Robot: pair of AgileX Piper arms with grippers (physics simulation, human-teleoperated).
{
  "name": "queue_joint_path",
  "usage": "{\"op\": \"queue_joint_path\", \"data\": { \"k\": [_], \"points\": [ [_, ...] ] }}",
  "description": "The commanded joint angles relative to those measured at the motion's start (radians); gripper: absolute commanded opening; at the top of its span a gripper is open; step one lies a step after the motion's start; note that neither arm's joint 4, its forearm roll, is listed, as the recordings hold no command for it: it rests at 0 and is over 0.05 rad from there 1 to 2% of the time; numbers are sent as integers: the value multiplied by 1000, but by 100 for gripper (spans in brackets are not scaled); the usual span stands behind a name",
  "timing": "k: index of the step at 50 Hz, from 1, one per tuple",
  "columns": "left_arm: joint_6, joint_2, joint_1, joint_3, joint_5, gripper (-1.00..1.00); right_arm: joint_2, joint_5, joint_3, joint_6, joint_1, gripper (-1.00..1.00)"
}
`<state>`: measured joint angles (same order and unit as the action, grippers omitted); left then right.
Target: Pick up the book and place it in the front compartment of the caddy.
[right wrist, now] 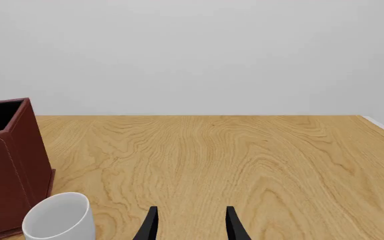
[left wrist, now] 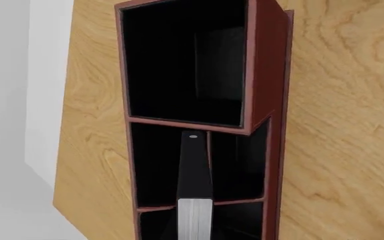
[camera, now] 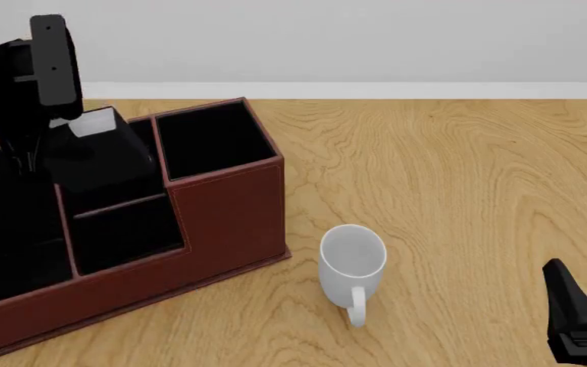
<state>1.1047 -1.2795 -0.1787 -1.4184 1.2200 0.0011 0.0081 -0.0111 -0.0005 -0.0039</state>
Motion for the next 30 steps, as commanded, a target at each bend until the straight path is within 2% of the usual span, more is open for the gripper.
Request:
{"op": "queue_joint_path", "data": {
  "k": [1, 6, 8, 10, 30],
  "points": [
    [19, -13, 18, 12, 0, -100, 0, 0, 0, 0, 0, 100],
    [34, -11, 33, 30, 0, -100, 0, 0, 0, 0, 0, 100],
    [44, -19, 46, 10, 0, -100, 0, 0, 0, 0, 0, 100],
    [81, -14, 78, 24, 0, -100, 0, 0, 0, 0, 0, 100],
    [45, -72, 55, -36, -1, -100, 0, 0, 0, 0, 0, 100]
  ]
}}
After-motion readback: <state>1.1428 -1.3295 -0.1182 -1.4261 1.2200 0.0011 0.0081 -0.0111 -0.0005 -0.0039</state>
